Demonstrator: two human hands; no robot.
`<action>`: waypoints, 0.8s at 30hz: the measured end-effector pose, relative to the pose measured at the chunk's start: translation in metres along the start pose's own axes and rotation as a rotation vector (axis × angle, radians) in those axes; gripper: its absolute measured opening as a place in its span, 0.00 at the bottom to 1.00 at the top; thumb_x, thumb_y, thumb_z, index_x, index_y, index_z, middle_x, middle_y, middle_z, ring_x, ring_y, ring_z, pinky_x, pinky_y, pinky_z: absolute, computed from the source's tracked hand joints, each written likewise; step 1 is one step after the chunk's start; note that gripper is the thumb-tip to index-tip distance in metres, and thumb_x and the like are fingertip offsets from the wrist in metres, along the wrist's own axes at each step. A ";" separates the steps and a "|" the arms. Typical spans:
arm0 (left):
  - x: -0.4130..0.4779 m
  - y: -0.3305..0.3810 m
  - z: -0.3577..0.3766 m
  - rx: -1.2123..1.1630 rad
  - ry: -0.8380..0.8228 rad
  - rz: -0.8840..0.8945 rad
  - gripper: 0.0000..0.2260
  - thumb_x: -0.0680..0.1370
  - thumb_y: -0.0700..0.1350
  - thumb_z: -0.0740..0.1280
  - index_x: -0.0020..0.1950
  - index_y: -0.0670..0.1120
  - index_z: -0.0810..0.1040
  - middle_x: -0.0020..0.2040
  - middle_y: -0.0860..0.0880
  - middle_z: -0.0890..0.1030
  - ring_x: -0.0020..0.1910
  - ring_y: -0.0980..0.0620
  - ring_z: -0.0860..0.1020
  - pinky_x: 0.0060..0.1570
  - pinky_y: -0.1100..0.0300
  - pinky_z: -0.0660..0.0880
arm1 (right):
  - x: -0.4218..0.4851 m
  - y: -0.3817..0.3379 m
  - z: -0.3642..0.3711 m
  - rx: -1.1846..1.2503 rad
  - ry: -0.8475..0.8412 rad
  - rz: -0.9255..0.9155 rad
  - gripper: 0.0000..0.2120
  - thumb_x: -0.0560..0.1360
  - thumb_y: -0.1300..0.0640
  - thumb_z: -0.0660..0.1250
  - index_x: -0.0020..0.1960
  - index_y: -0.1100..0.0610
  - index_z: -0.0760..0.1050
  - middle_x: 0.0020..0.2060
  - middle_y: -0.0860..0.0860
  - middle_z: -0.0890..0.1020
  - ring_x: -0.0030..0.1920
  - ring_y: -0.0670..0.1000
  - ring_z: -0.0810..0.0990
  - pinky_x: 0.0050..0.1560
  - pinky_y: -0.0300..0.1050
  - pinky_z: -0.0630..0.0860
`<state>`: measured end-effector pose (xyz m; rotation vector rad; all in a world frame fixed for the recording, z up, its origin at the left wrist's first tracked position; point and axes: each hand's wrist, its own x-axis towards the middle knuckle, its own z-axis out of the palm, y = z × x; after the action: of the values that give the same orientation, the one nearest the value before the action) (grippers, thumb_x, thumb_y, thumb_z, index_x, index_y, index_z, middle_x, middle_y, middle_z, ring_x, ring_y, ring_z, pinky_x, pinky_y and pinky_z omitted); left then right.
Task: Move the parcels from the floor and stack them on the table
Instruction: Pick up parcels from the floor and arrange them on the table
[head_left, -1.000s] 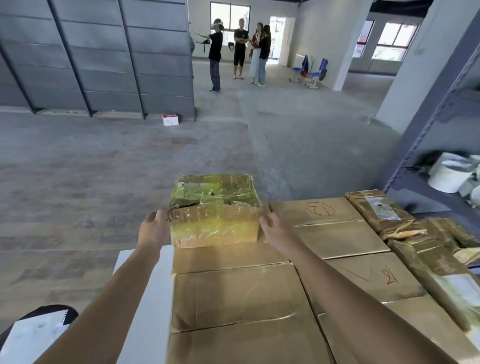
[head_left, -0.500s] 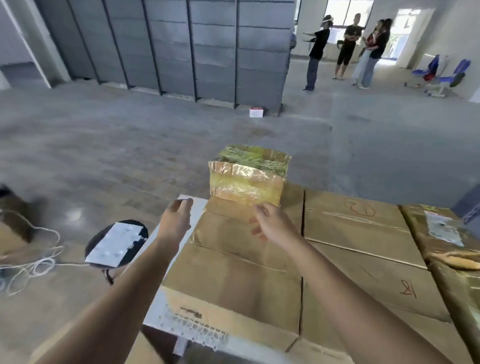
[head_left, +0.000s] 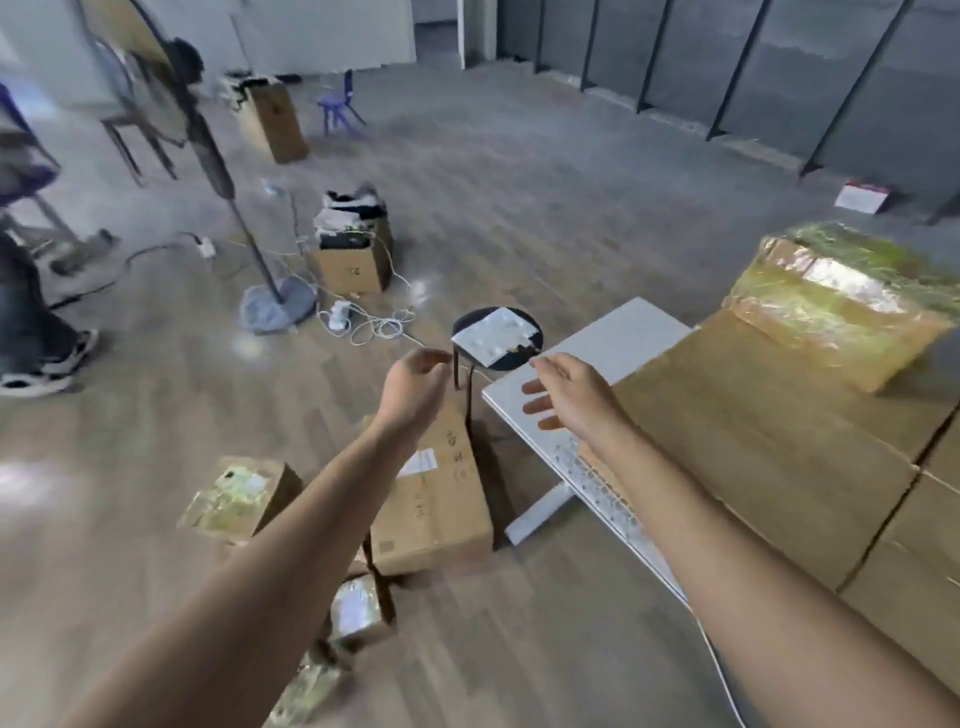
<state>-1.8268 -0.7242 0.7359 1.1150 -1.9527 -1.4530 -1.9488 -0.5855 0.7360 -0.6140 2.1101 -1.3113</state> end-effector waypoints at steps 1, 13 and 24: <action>-0.001 -0.014 -0.025 -0.009 0.033 -0.021 0.12 0.76 0.38 0.60 0.55 0.43 0.80 0.50 0.46 0.81 0.47 0.49 0.79 0.51 0.50 0.79 | -0.001 -0.004 0.027 -0.015 -0.033 -0.010 0.12 0.82 0.50 0.56 0.57 0.55 0.75 0.49 0.53 0.82 0.46 0.55 0.84 0.46 0.53 0.81; -0.023 -0.181 -0.312 -0.141 0.285 -0.258 0.10 0.77 0.37 0.59 0.51 0.45 0.78 0.46 0.44 0.81 0.43 0.48 0.79 0.44 0.53 0.77 | -0.036 -0.033 0.342 -0.059 -0.257 0.078 0.14 0.81 0.48 0.57 0.61 0.52 0.74 0.53 0.51 0.81 0.53 0.53 0.81 0.36 0.44 0.77; 0.004 -0.306 -0.399 -0.180 0.370 -0.571 0.11 0.77 0.36 0.58 0.55 0.40 0.78 0.42 0.46 0.78 0.37 0.52 0.75 0.35 0.58 0.73 | -0.005 -0.003 0.479 -0.179 -0.405 0.203 0.14 0.82 0.47 0.55 0.60 0.52 0.73 0.48 0.47 0.81 0.49 0.52 0.82 0.47 0.50 0.80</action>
<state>-1.4263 -0.9866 0.5832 1.7976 -1.2771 -1.5088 -1.6191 -0.8917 0.5705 -0.6565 1.9038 -0.8130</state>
